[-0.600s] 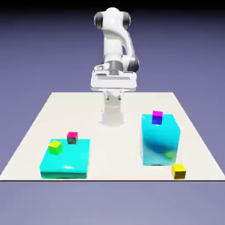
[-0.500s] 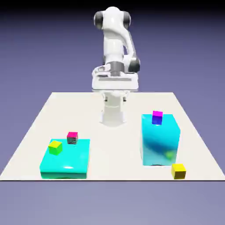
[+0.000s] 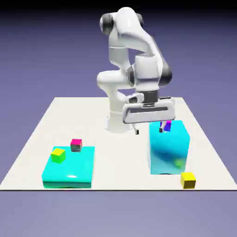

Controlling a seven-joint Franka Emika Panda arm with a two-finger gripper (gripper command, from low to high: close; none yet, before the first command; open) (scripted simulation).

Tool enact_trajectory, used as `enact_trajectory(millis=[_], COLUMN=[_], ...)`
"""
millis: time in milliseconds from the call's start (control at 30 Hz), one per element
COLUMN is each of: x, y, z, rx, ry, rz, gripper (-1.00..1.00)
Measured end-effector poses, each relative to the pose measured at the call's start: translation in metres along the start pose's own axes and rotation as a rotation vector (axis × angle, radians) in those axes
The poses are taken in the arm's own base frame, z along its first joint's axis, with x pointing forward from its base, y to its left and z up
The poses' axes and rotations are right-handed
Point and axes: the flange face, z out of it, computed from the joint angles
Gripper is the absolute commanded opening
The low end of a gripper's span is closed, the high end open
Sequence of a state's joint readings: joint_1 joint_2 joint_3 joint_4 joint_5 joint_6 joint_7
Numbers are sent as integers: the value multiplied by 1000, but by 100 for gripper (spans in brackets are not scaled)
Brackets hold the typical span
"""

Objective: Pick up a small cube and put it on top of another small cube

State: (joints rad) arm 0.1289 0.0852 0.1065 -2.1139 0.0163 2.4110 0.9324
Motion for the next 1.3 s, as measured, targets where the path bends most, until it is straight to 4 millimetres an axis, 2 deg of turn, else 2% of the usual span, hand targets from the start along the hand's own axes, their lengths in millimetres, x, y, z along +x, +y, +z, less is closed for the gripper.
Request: enact_trajectory(millis=[333, 633, 900, 967, 1100, 1133, 1200, 1300], x=[-23, -64, -109, -112, -135, -140, -140, -122], y=[-78, -121, -134, -134, -109, -103, -103, -123], z=[86, 169, 243, 248, 291, 300, 300, 269], rx=[-215, -428, -634, -648, -649, -649, -648, -647], ry=[-229, -418, -569, -579, -580, -580, -581, -581], rz=[8, 17, 27, 28, 28, 28, 29, 29], gripper=[0, 0, 0, 0, 0, -100, -100, -100])
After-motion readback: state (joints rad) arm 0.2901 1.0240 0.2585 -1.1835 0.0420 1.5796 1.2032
